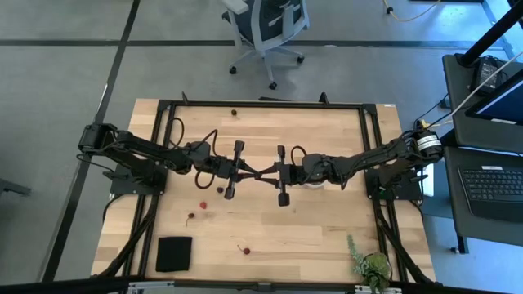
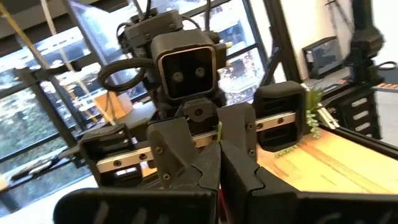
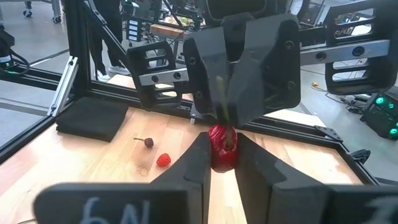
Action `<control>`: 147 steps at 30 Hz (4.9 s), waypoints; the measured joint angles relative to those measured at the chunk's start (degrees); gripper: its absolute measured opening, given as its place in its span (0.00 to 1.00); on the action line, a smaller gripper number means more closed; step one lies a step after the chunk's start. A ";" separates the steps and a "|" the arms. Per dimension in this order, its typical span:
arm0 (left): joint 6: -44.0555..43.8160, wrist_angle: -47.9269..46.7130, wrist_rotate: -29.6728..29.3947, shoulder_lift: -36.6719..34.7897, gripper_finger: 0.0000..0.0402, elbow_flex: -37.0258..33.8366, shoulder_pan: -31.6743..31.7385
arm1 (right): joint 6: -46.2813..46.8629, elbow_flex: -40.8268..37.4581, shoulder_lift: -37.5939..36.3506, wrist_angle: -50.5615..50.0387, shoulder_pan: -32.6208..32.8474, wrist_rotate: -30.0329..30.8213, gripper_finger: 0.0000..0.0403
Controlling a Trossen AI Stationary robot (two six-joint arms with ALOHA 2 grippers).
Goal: Pick and placing Produce into tupperware
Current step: Put the red cherry into the transparent bucket, then put the blackberry into the transparent bucket
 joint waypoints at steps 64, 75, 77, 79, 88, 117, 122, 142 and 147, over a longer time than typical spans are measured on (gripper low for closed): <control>-20.88 -29.92 -13.99 -0.46 0.39 0.00 2.75 | 40.40 -1.72 -8.83 -74.69 -6.38 -0.50 0.24; -20.83 -29.92 -13.99 -0.46 0.39 0.00 2.75 | 39.17 -1.73 -8.83 -74.65 -6.38 -0.47 0.46; -20.83 -29.92 -13.99 -0.46 0.39 0.00 2.75 | 39.03 -1.72 -8.85 -74.64 -6.38 -0.47 0.49; -20.83 -29.92 -13.99 -0.46 0.39 0.00 2.75 | 39.02 -1.71 -8.87 -74.64 -6.38 -0.45 0.51; -21.11 -30.11 -14.01 -0.46 0.39 0.00 2.75 | 39.24 -1.66 -12.98 -75.01 -6.38 -0.43 0.53; -40.00 -80.06 -5.03 -0.48 0.39 10.73 -3.65 | 32.61 -1.58 -22.67 -65.71 -5.55 4.25 0.53; -38.88 -80.36 -5.18 -0.48 0.39 10.78 -4.92 | 31.64 -1.58 -22.67 -64.87 -5.55 4.25 0.53; -33.86 -80.82 -10.63 -0.46 0.39 6.95 -4.59 | 31.50 -1.58 -22.67 -63.56 -5.57 4.23 0.53; -33.84 -80.65 -10.63 0.72 0.39 6.91 -4.61 | 31.50 -1.58 -22.67 -63.58 -5.56 4.23 0.53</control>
